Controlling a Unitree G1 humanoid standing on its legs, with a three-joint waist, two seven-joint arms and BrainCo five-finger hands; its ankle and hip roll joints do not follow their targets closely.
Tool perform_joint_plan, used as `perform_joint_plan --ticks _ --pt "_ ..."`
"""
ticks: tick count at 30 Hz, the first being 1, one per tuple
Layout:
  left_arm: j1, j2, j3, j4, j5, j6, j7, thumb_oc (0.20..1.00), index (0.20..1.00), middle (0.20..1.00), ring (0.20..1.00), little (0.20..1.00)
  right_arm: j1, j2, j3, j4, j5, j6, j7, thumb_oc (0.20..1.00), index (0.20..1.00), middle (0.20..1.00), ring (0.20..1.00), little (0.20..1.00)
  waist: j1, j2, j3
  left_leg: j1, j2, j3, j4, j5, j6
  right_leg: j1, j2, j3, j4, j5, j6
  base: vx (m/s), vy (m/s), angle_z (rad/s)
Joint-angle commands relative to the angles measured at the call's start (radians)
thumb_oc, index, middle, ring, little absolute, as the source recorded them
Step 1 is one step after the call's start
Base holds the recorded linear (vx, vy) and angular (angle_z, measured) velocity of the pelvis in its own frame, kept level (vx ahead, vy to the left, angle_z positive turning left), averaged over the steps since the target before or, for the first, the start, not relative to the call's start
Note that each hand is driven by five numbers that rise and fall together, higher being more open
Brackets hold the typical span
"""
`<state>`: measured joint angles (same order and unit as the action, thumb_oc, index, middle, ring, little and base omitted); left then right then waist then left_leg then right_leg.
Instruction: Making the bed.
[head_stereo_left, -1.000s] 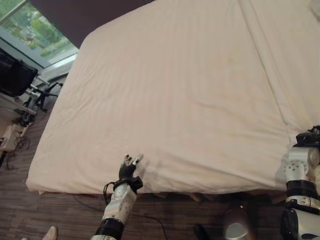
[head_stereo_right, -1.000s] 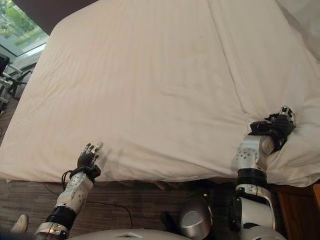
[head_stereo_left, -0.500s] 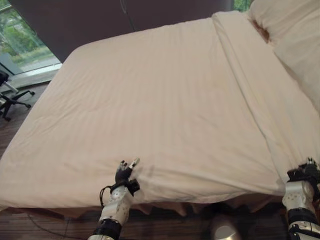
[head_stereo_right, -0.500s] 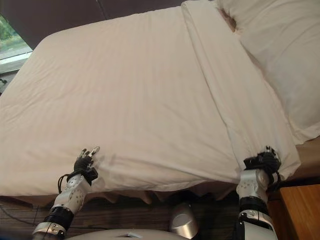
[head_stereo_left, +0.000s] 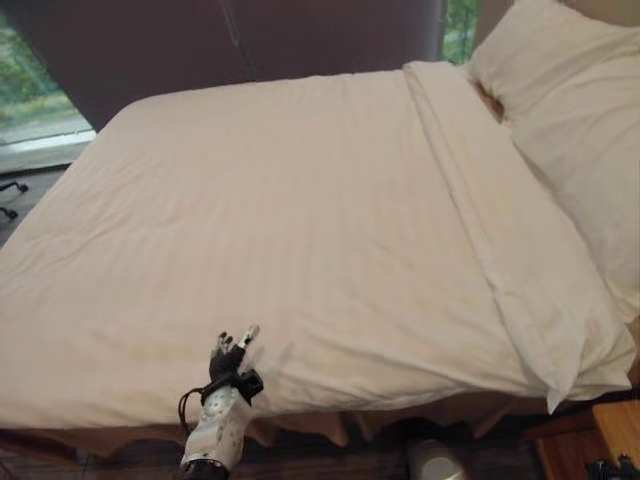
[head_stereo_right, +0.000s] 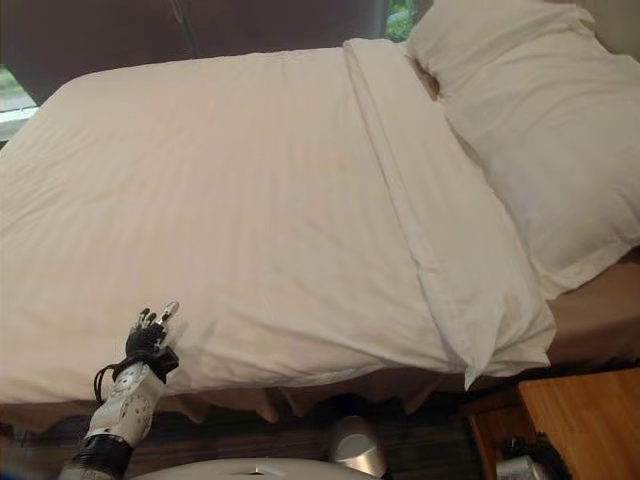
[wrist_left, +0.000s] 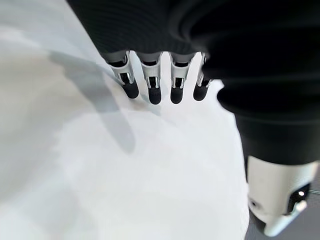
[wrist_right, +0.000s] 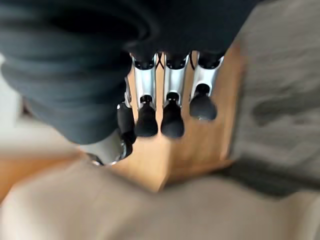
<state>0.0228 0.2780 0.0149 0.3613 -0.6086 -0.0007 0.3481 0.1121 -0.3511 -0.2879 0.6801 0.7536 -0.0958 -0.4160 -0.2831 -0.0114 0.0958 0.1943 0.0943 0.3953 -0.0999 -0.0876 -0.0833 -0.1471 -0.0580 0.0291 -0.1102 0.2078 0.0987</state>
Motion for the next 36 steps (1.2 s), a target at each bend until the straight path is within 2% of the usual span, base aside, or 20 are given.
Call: perform_joint_plan --ticks 1,2,3,9,13,15,21,29,30,32,36 --pt "-0.027 0.024 0.019 -0.007 0.071 -0.034 0.002 1.000 1.000 1.000 1.000 1.000 -0.075 -0.018 -0.049 0.025 -0.092 -0.031 0.004 1.000 1.000 1.000 1.000 1.000 0.001 -0.012 -0.028 -0.080 0.105 -0.092 0.013 0.068 -0.059 0.073 -0.074 -0.004 0.023 -0.140 0.073 0.00 0.000 0.00" --pt "-0.027 0.024 0.019 -0.007 0.071 -0.034 0.002 1.000 1.000 1.000 1.000 1.000 -0.075 -0.018 -0.049 0.025 -0.092 -0.031 0.004 1.000 1.000 1.000 1.000 1.000 0.001 -0.012 -0.028 -0.080 0.105 -0.092 0.013 0.068 -0.059 0.073 -0.074 -0.004 0.023 -0.140 0.073 -0.04 0.061 0.08" --pt "-0.022 0.028 0.030 -0.134 0.135 -0.045 0.009 1.000 1.000 1.000 1.000 1.000 -0.063 -0.037 0.039 -0.232 -0.322 -0.028 0.003 1.000 1.000 1.000 1.000 1.000 0.022 -0.043 -0.042 -0.072 0.105 -0.106 0.013 0.062 -0.056 0.090 -0.073 -0.014 0.023 -0.140 0.074 -0.07 0.075 0.03" --pt "0.058 0.033 0.035 -0.293 0.191 -0.050 -0.030 1.000 1.000 1.000 1.000 1.000 0.008 -0.003 0.056 -0.509 -0.435 -0.042 0.055 1.000 1.000 1.000 1.000 1.000 0.035 -0.059 -0.061 -0.090 0.099 -0.135 0.013 0.063 -0.047 0.097 -0.083 -0.039 0.023 -0.141 0.075 -0.04 0.046 0.15" --pt "0.118 0.037 0.035 -0.359 0.216 -0.052 -0.065 1.000 1.000 1.000 1.000 1.000 0.045 -0.034 0.107 -0.600 -0.562 -0.020 0.094 1.000 1.000 1.000 1.000 1.000 0.050 -0.067 -0.060 -0.091 0.093 -0.152 0.013 0.061 -0.042 0.108 -0.088 -0.047 0.023 -0.143 0.075 -0.01 0.030 0.16" --pt "0.170 0.041 0.027 -0.411 0.246 -0.056 -0.090 1.000 1.000 1.000 1.000 1.000 0.083 -0.086 0.140 -0.674 -0.714 -0.003 0.109 1.000 1.000 1.000 1.000 1.000 0.064 -0.073 -0.058 -0.092 0.089 -0.160 0.013 0.058 -0.039 0.114 -0.092 -0.056 0.023 -0.145 0.078 -0.02 0.028 0.03" --pt "0.218 0.037 0.014 -0.443 0.254 -0.066 -0.100 1.000 1.000 1.000 1.000 1.000 0.095 -0.116 0.172 -0.711 -0.813 0.012 0.110 1.000 1.000 1.000 1.000 1.000 0.080 -0.085 -0.058 -0.089 0.085 -0.165 0.013 0.057 -0.034 0.126 -0.097 -0.064 0.023 -0.148 0.082 -0.01 0.005 0.10" --pt "0.242 0.040 0.050 -0.475 0.258 -0.071 -0.079 1.000 1.000 1.000 1.000 1.000 0.154 -0.145 0.044 -0.849 -0.945 0.027 0.051 1.000 1.000 1.000 1.000 1.000 0.064 -0.094 -0.064 -0.081 0.088 -0.159 0.013 0.053 -0.031 0.130 -0.091 -0.055 0.023 -0.154 0.081 0.00 -0.001 0.01" --pt "0.254 0.037 0.069 -0.485 0.262 -0.069 -0.077 1.000 1.000 1.000 1.000 1.000 0.176 -0.154 -0.001 -0.886 -1.008 0.037 0.032 1.000 1.000 1.000 1.000 1.000 0.055 -0.095 -0.068 -0.078 0.090 -0.154 0.013 0.052 -0.031 0.131 -0.088 -0.053 0.023 -0.157 0.081 0.00 0.000 0.00" --pt "0.272 0.032 0.088 -0.496 0.271 -0.066 -0.074 1.000 1.000 1.000 1.000 1.000 0.205 -0.129 -0.049 -0.940 -1.043 0.039 0.016 1.000 1.000 1.000 1.000 1.000 0.043 -0.089 -0.072 -0.073 0.094 -0.149 0.013 0.050 -0.030 0.133 -0.085 -0.049 0.023 -0.160 0.081 0.00 0.000 0.00" --pt "0.280 0.030 0.090 -0.496 0.274 -0.061 -0.071 1.000 1.000 1.000 1.000 1.000 0.212 -0.107 -0.059 -0.970 -1.037 0.043 0.010 1.000 1.000 1.000 1.000 1.000 0.033 -0.085 -0.076 -0.067 0.097 -0.144 0.013 0.047 -0.028 0.134 -0.081 -0.042 0.023 -0.162 0.079 0.01 -0.009 -0.03"
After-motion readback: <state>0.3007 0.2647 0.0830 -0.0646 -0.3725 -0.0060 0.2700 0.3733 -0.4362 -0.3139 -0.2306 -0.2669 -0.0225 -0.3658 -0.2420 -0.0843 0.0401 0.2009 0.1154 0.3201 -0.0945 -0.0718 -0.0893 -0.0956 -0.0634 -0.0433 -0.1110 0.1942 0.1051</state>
